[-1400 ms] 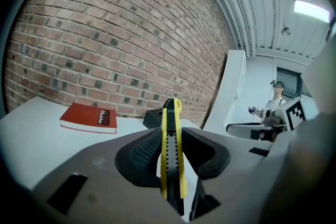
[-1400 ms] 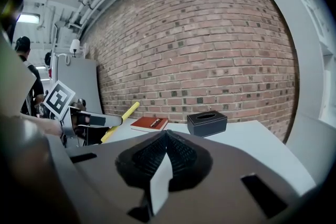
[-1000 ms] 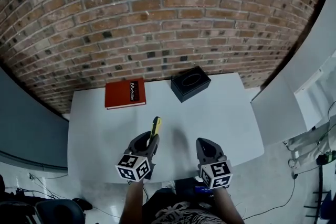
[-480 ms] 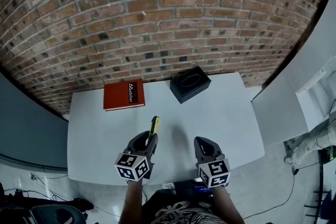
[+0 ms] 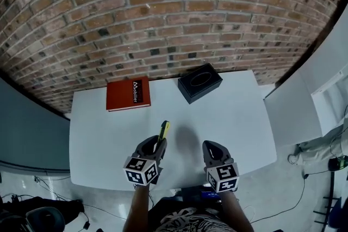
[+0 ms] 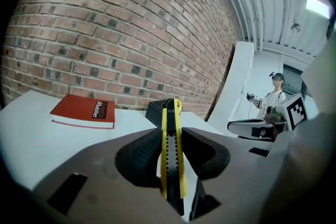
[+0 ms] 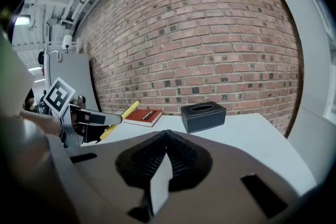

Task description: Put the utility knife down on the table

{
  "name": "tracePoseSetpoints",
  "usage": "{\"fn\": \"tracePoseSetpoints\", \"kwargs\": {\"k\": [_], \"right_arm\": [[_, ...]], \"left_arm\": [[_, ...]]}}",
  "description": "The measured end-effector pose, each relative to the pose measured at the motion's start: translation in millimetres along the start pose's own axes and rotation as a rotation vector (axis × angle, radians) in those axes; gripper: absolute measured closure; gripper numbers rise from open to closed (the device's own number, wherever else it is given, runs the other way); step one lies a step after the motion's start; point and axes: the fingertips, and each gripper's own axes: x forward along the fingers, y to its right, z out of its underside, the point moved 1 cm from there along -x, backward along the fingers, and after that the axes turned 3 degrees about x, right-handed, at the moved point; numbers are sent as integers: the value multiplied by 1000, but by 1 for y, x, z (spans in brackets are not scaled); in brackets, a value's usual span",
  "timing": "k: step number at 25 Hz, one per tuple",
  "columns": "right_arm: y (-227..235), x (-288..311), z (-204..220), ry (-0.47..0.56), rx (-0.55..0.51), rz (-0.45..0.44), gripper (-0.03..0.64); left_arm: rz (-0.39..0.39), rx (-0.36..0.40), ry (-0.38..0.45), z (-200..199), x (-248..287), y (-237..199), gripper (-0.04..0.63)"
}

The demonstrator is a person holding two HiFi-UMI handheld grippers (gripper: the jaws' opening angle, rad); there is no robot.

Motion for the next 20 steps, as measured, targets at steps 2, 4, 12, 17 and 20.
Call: {"fn": "tracePoseSetpoints", "kwargs": {"k": [2, 4, 12, 17, 20], "right_arm": [[1, 5, 3, -11, 2, -1, 617], [4, 8, 9, -28, 4, -1, 617], [13, 17, 37, -75, 12, 7, 617], [19, 22, 50, -111, 20, 8, 617], [24, 26, 57, -130, 28, 9, 617]], "left_arm": [[2, -8, -18, 8, 5, -2, 472], [3, -13, -34, 16, 9, -3, 472], [3, -44, -113, 54, 23, -5, 472], [5, -26, -168, 75, 34, -6, 472], [3, -8, -200, 85, 41, -8, 472]]}}
